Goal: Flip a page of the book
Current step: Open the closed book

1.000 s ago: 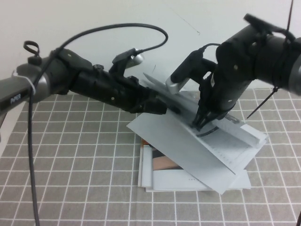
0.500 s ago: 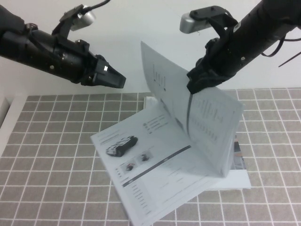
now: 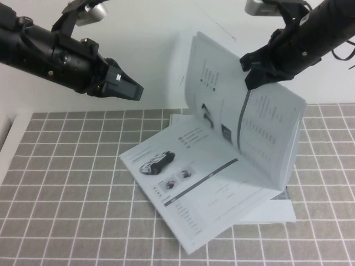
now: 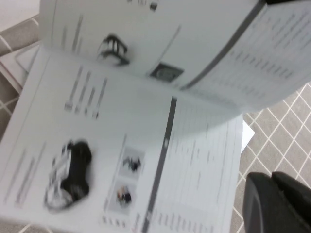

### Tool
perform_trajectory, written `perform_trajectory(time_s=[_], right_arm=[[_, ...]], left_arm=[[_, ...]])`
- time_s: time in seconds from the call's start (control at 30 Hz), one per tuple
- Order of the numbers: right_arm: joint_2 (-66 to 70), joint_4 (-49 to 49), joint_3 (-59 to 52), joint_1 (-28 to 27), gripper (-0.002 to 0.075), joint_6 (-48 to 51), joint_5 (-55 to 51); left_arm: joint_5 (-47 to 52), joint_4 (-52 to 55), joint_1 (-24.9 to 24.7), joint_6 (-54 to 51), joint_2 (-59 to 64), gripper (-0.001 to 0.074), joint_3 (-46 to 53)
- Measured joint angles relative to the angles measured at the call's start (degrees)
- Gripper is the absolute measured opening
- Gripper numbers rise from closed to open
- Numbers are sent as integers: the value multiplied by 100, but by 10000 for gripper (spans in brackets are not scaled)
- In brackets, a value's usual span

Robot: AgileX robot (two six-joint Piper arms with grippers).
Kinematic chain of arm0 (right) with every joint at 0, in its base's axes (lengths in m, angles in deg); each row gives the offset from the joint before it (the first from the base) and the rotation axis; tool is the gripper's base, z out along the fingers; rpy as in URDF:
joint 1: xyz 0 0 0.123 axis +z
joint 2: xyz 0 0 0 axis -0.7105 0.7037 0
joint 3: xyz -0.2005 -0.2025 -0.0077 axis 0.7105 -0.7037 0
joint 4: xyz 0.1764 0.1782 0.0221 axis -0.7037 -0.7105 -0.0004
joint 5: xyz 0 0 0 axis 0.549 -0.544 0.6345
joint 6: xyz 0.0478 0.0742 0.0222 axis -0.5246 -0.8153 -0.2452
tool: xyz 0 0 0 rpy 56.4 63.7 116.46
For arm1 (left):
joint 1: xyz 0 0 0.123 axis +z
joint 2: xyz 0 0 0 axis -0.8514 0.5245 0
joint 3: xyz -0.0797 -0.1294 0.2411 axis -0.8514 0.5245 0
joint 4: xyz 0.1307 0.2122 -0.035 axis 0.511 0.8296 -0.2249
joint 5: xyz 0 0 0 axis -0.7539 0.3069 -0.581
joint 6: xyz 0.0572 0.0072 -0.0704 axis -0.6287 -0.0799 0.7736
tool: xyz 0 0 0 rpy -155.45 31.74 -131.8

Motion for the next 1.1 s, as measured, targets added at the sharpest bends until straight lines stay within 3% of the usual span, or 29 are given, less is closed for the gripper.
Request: perform_trajectory(time_s=[0.2, 0.3, 0.57, 0.67, 0.87, 1.1], right_arm=[[-49, -639, -321, -450, 8, 252, 541], [-232, -1798, -1132, -664, 8, 1046, 1106], [-989, -5708, -3528, -1184, 8, 4454, 2255], [-1249, -6111, -3898, -1415, 8, 5008, 2438], [-1347, -6062, -4480, -1673, 8, 5102, 2323], [-1383, -7612, -5606, -1673, 8, 6256, 1901]], left_arm=[[0, 31, 0, 28, 0, -1, 0], [0, 31, 0, 41, 0, -1, 0], [-177, 31, 0, 51, 0, -1, 249], [-301, 31, 0, 51, 0, -1, 409], [-416, -24, 0, 28, 0, -1, 465], [-456, -37, 0, 27, 0, -1, 465]])
